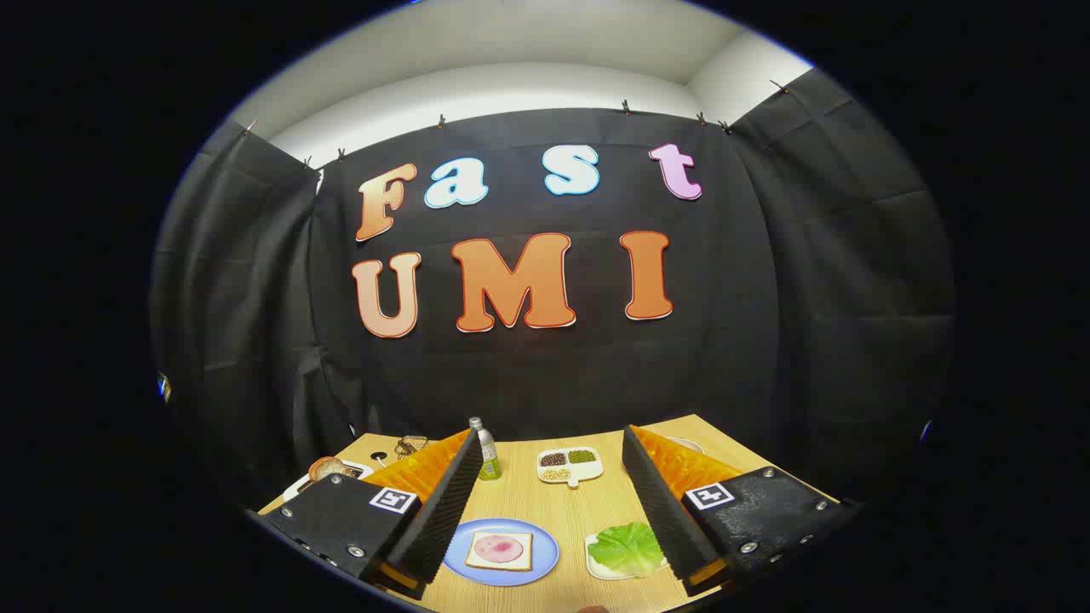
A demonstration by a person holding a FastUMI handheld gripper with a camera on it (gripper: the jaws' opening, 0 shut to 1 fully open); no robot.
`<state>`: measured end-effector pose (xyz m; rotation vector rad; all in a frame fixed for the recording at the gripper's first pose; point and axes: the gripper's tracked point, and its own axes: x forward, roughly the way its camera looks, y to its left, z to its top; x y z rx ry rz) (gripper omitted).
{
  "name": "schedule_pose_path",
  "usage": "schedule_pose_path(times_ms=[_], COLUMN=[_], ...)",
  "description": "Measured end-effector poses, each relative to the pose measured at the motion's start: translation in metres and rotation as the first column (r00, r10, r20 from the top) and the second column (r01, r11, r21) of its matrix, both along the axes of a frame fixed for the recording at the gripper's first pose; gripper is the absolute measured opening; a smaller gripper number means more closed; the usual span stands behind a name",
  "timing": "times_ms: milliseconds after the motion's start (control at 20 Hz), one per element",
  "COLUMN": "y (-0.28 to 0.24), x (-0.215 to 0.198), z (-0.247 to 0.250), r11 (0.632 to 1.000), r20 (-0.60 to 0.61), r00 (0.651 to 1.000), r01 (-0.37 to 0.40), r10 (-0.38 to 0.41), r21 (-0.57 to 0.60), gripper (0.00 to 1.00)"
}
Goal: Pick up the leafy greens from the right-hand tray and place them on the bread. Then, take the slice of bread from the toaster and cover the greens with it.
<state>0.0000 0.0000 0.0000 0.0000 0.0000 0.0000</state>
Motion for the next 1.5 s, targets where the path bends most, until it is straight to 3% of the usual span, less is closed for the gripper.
schedule_pose_path(times_ms=[1500], y=[-0.009], x=[0.001], z=[-0.007], r11=[1.000], r20=[-0.019], r00=[1.000], r01=[0.008], r10=[-0.008], r21=[0.010], gripper=[0.99])
